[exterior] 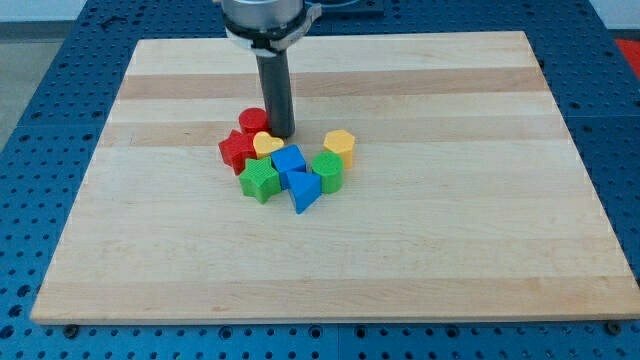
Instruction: Slide the green circle along with yellow hexagon slightly up
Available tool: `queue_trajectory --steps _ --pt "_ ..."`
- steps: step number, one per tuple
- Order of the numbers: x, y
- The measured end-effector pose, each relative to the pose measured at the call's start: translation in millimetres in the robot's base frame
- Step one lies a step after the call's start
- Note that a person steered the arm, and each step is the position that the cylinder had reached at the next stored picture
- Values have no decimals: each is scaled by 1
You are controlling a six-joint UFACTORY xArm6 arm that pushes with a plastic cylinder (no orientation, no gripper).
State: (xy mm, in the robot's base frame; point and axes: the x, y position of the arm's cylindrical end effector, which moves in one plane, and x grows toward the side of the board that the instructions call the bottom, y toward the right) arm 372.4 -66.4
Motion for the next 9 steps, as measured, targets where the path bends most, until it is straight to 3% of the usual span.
queue_trajectory --steps 1,2,3,4,6,7,9 --pt "-8 51" --pt "-2 151" --pt "46 225" --pt "89 231" --pt "153 154" --pt "156 99" --pt "135 72"
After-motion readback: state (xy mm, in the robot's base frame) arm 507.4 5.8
